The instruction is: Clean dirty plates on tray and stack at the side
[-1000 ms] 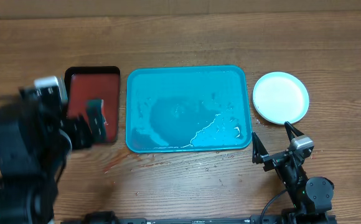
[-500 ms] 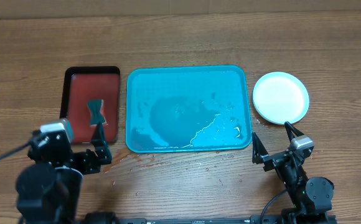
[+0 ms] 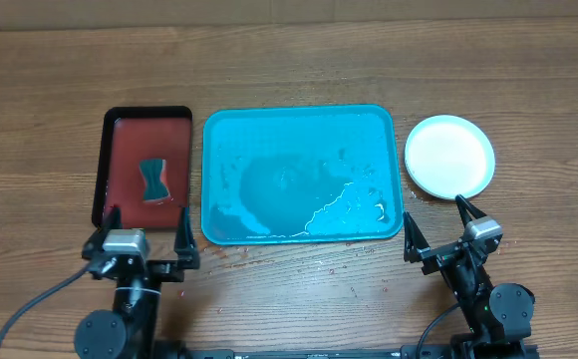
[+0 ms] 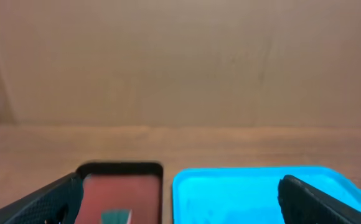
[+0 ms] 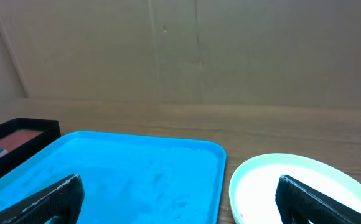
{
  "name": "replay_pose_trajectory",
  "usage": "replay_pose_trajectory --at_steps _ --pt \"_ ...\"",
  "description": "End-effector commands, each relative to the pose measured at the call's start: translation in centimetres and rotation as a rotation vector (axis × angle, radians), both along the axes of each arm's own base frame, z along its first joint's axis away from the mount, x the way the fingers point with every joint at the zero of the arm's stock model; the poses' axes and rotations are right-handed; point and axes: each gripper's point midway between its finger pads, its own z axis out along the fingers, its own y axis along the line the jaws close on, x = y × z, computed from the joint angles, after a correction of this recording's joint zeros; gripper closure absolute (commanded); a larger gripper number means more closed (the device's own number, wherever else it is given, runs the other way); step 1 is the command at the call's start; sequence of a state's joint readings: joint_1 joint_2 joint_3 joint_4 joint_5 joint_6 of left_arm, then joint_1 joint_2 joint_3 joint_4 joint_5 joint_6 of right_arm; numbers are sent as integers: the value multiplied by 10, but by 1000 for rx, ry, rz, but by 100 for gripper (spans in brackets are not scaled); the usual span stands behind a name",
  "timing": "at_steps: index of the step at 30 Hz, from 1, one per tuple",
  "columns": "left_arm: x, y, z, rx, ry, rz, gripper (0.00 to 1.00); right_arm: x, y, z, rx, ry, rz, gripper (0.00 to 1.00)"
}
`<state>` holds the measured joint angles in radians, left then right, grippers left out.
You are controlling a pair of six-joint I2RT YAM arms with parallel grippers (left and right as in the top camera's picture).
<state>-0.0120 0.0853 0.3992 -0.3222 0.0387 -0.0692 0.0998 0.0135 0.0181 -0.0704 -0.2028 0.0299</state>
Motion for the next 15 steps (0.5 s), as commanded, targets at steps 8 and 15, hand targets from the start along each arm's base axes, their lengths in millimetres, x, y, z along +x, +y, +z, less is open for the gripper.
replay_pose_trajectory --at_steps 8,15 --pt "10 -18 -26 181 -99 -96 0 0 -1 -1 4 -6 -3 0" --pt "18 -18 -45 248 -106 -94 0 0 -1 -1 4 -6 -3 0"
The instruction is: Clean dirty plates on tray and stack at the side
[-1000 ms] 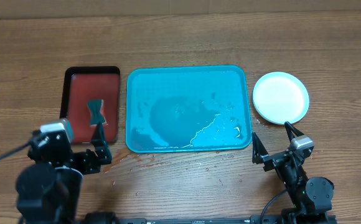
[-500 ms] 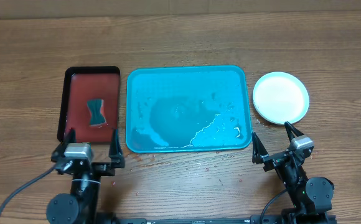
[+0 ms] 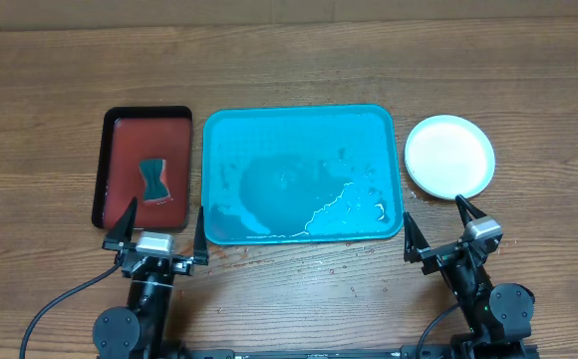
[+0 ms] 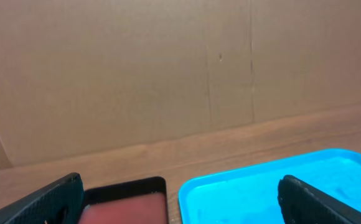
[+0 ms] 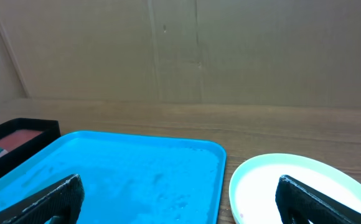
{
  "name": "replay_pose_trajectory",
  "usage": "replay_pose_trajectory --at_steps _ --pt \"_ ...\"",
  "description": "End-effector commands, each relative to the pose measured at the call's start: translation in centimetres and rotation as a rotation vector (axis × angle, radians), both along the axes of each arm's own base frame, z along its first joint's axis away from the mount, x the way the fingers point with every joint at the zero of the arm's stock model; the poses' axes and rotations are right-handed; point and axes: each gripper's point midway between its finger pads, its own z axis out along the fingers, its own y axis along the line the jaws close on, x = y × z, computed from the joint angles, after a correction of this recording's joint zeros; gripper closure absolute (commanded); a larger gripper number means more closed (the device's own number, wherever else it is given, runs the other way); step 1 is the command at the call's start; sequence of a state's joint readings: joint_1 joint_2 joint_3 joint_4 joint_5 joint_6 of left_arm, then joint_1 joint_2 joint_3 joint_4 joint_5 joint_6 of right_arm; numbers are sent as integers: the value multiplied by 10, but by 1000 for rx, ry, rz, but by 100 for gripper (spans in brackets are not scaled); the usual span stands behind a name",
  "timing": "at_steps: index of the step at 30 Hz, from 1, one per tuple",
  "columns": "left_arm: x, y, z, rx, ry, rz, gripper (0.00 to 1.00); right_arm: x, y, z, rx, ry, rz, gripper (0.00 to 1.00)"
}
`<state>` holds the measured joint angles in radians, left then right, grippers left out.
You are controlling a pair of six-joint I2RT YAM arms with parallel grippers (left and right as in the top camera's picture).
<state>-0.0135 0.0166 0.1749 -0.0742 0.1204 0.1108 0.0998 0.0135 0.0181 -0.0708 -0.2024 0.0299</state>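
The wet blue tray (image 3: 299, 175) lies mid-table with no plate on it; it also shows in both wrist views (image 4: 280, 190) (image 5: 124, 180). A white plate (image 3: 449, 157) (image 5: 299, 186) rests on the table right of the tray. A green sponge (image 3: 153, 179) lies in the black tray with a red floor (image 3: 145, 165) (image 4: 127, 202) on the left. My left gripper (image 3: 159, 224) (image 4: 180, 205) stands open near the front edge, between the black tray and the blue tray. My right gripper (image 3: 440, 225) (image 5: 177, 202) stands open in front of the plate, holding nothing.
Water droplets and small red specks lie on the wood (image 3: 299, 259) in front of the blue tray. A brown cardboard wall (image 4: 168, 68) stands behind the table.
My left gripper has shifted to the right and turned, its view now taking in more of the blue tray. The right arm, plate, sponge and trays are unchanged.
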Motion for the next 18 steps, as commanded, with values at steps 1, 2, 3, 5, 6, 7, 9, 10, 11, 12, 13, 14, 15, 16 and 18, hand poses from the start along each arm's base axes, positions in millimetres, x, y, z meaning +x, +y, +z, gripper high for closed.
replay_pose_trajectory --at_steps 1,2,3,5,6,7,9,10,11,12,13,14,15,16,18 --pt "4 -4 -18 70 2 -13 0 0 -1 -1 4 -6 -3 0" --pt "6 -4 -22 75 1 -13 0 0 -1 -1 4 -6 -3 0" --pt "7 -4 -27 82 4 -13 0 0 -1 -1 4 -6 -3 0" --pt "9 -4 -35 86 14 -13 0 0 -1 -1 4 -6 -3 0" --pt "10 -4 -40 93 21 -13 0 0 -1 -1 4 -6 -3 0" --pt "11 -4 -45 93 31 -13 0 0 -1 -1 4 -6 -3 0" --pt "12 -4 -54 93 51 -14 0 0 -1 -1 4 -6 -3 0" --pt "13 -4 -59 93 62 -15 0 0 -1 -1 4 -6 -3 0" --pt "13 -4 -64 93 82 -15 0 0 -1 -1 4 -6 -3 0" --pt "13 -4 -68 93 97 -17 0 0 -1 -1 4 -6 -3 0" --pt "13 -4 -71 94 111 -17 0 0 -1 -1 4 -6 -3 0" --pt "12 -4 -74 94 121 -18 0 0 -1 -1 4 -6 -3 0" --pt "12 -4 -78 94 137 -18 0 0 -1 -1 4 -6 -3 0" --pt "12 -3 -78 93 138 -15 0 0 -1 -1 4 -6 -3 0" --pt "12 -3 -78 93 138 -12 0 0 -1 -1 4 -6 -3 0"
